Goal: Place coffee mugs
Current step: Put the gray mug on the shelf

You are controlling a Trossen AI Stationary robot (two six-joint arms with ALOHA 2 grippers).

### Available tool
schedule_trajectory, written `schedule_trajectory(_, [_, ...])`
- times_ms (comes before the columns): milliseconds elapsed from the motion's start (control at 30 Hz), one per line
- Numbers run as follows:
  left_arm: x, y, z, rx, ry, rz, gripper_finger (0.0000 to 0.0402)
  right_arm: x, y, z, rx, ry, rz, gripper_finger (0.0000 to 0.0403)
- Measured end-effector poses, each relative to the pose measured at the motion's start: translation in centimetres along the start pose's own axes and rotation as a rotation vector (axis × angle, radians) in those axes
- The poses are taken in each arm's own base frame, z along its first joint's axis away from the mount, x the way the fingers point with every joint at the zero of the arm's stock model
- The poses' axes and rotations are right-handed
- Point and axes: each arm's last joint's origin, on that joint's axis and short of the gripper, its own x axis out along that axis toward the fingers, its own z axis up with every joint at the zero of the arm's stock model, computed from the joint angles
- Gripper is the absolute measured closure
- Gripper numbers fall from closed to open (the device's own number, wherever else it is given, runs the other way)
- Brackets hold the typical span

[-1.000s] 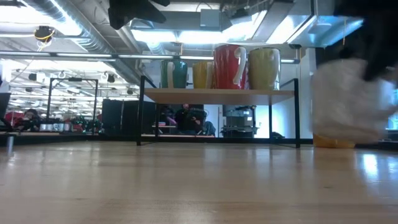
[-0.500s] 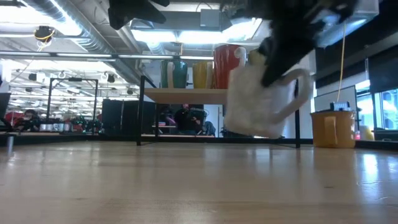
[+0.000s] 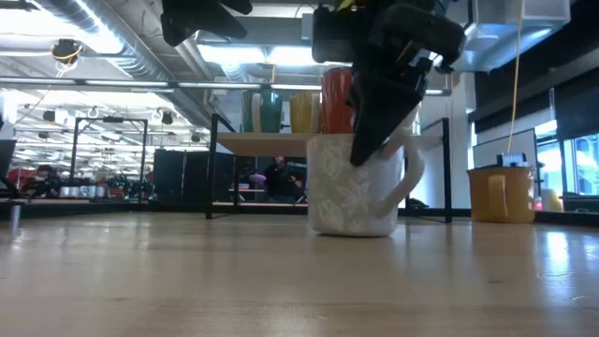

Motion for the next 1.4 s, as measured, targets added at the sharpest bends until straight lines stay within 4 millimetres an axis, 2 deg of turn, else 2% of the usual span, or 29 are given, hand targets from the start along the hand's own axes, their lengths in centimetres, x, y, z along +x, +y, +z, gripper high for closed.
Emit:
schedule_trajectory(167, [0.0, 0.0, 0.0, 0.002, 0.002, 0.004, 0.0257, 0.1, 0.1, 0.3, 0.006, -0.009, 0.014, 0.0385])
schedule_trajectory(300, [0.0, 0.0, 0.0, 0.002, 0.002, 0.003, 0.0257, 0.0, 0.1, 0.4, 0.028, -0.016, 0.019, 0.034])
schedule_trajectory(400, [0.0, 0.0, 0.0, 0.002, 0.002, 0.003, 0.0257, -1.1, 0.1, 0.5, 0.028, -0.02, 0.032, 0.0298])
schedule_trajectory(500, [0.0, 0.0, 0.0, 0.001, 0.001, 0.003, 0.0257, -4.3, 0.0, 0.9, 0.027, -0.048, 0.027, 0.0262])
schedule_trajectory(600, [0.4, -0.2, 0.1, -0.013, -0.023, -0.01, 0.0257, -9.0, 0.0, 0.4, -0.002, -0.118, -0.003, 0.0238])
schedule_trajectory(700, [1.5, -0.8, 0.1, -0.027, -0.038, -0.04, 0.0257, -12.8, 0.2, -1.5, -0.02, -0.22, -0.051, 0.0227])
schedule_trajectory(800, [2.9, -1.3, -0.4, -0.004, -0.033, -0.058, 0.0257, -13.9, 0.9, -4.2, -0.024, -0.312, -0.024, 0.0225])
schedule_trajectory(933, [4.8, -1.7, -0.9, -0.011, -0.03, -0.071, 0.0257, -11.7, 2.2, -8.1, 0.019, -0.431, 0.056, 0.0226])
schedule_trajectory(1033, [5.9, -1.8, -1.3, -0.013, -0.011, -0.094, 0.0257, -8.5, 3.1, -10.5, 0.065, -0.499, 0.125, 0.0226])
schedule_trajectory(1167, [6.4, -2.0, -1.6, -0.014, 0.014, -0.109, 0.0257, -4.4, 3.3, -13.2, 0.15, -0.528, 0.132, 0.0226])
schedule_trajectory(1267, [6.4, -2.0, -1.7, -0.013, 0.013, -0.111, 0.0257, -2.4, 3.2, -14.1, 0.184, -0.539, 0.117, 0.0226])
schedule_trajectory(1400, [6.4, -2.1, -1.7, -0.012, 0.019, -0.117, 0.0257, -0.6, 3.5, -14.0, 0.169, -0.562, 0.107, 0.0226])
